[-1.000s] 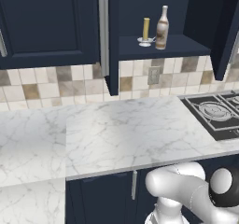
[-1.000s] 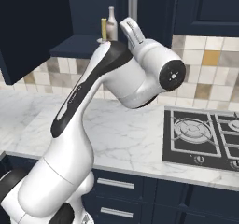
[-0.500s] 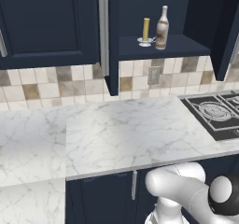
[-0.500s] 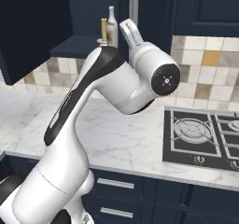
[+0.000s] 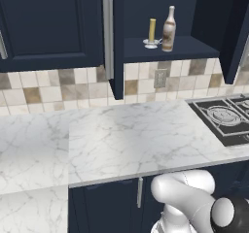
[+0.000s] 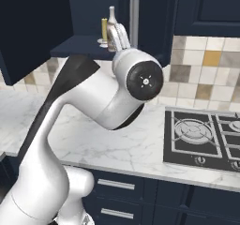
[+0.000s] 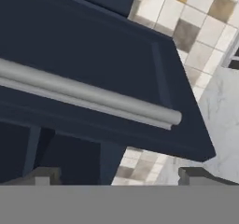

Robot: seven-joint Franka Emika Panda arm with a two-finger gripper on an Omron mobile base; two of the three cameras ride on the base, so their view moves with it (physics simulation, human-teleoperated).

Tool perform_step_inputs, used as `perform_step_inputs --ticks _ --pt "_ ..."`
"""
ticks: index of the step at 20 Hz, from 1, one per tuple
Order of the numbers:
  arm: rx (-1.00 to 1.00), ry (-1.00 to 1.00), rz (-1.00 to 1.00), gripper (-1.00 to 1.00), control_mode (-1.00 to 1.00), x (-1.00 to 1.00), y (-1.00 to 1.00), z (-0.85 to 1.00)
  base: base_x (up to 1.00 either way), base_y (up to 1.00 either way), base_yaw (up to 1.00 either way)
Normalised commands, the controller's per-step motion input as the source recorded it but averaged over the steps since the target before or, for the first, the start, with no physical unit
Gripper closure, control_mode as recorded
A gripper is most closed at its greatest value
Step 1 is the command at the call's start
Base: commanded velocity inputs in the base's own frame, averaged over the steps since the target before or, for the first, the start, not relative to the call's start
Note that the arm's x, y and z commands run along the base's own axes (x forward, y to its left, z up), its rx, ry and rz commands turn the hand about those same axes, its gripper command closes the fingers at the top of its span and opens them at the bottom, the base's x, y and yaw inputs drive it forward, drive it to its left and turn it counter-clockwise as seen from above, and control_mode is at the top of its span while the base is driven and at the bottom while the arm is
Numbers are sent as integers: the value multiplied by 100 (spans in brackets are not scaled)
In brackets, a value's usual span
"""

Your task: Get the candle and the liquor from the cabinet and move them to the dining counter.

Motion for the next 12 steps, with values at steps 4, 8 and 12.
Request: perform_step_inputs --ticks 4,8,12 --pt "13 30 -14 -100 -100 -39 24 0 0 0 0" --pt "24 14 -6 -100 -100 -5 37 -5 0 0 0" --pt "22 1 0 -100 -100 -2 46 -8 0 0 0"
